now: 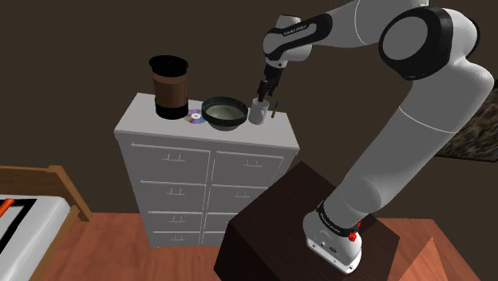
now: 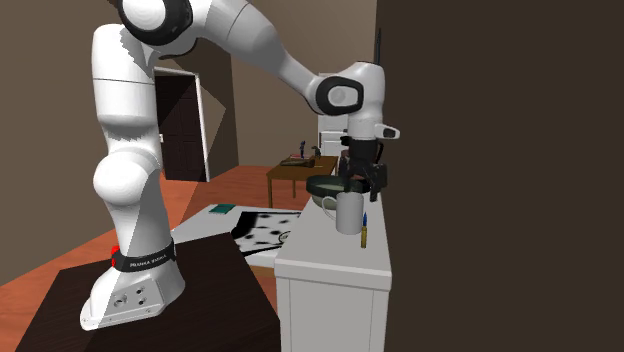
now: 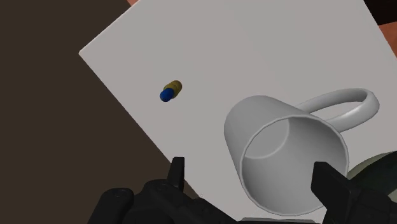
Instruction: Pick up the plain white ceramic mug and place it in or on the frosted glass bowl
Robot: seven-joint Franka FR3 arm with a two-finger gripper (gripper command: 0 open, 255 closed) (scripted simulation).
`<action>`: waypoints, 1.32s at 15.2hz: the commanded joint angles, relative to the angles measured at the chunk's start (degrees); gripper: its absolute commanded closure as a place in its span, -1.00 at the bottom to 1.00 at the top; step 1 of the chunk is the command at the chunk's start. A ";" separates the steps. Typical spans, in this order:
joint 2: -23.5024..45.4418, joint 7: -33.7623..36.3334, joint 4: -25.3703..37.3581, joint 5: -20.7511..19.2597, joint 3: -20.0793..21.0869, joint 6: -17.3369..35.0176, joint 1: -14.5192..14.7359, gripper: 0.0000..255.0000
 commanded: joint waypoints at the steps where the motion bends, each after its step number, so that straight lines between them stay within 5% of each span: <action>1: 4.06 -0.45 -0.74 0.31 -0.03 2.39 -0.17 -1.00; 9: 4.05 -0.43 -0.74 0.28 0.13 2.40 -0.32 -1.00; 10: 4.55 -1.19 -0.39 0.44 -0.17 2.53 -0.70 1.00; 18: 5.51 2.09 1.04 0.59 1.34 2.12 1.05 1.00; 20: 3.63 -0.29 -0.44 0.08 0.56 1.69 -0.74 1.00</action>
